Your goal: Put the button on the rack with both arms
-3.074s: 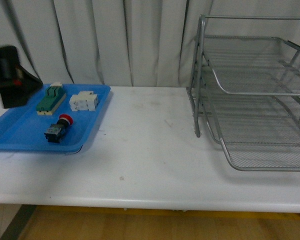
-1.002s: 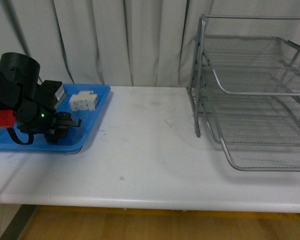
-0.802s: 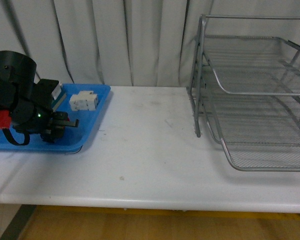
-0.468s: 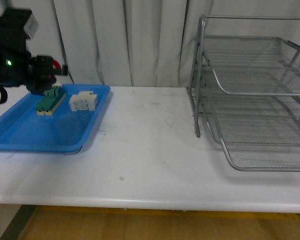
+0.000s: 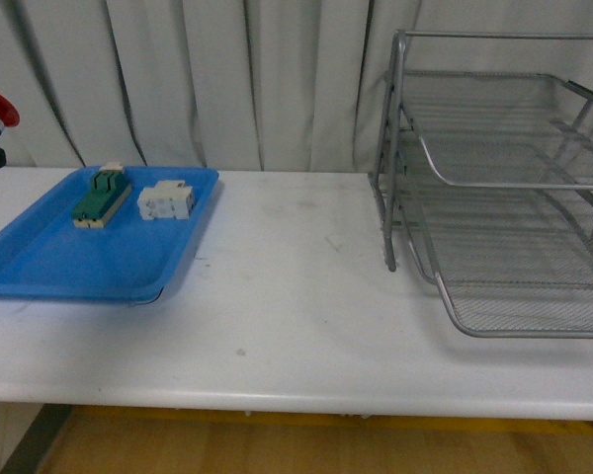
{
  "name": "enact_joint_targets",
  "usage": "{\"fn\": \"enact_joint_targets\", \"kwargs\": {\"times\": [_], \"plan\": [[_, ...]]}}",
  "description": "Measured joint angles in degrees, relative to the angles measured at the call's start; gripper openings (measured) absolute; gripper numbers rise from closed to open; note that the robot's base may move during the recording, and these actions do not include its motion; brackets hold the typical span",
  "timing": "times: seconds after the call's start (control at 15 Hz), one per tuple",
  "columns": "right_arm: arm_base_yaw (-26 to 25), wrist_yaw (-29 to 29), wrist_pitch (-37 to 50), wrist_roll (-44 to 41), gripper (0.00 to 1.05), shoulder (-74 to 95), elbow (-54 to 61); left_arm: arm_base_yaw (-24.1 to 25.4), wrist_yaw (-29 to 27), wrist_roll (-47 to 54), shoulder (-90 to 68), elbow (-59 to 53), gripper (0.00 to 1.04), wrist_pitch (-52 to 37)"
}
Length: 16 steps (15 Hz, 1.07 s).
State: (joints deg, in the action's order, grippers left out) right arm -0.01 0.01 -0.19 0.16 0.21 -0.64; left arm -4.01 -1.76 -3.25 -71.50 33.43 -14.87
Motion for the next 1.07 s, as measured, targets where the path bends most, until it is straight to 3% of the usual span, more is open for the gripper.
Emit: {"fn": "enact_joint_targets", "kwargs": {"times": [0.27,1.07], "plan": [[0.0,0.0,0.0,0.02,0.98,0.0,0.0,2.75,0.63,-2.45,-2.05,-2.16,0.37,-1.25],[0.0,-0.02,0.0,0.0,0.98,0.0,0.0,1.42,1.79,-4.31,-3.02,-3.58,0.37,-4.31]]}}
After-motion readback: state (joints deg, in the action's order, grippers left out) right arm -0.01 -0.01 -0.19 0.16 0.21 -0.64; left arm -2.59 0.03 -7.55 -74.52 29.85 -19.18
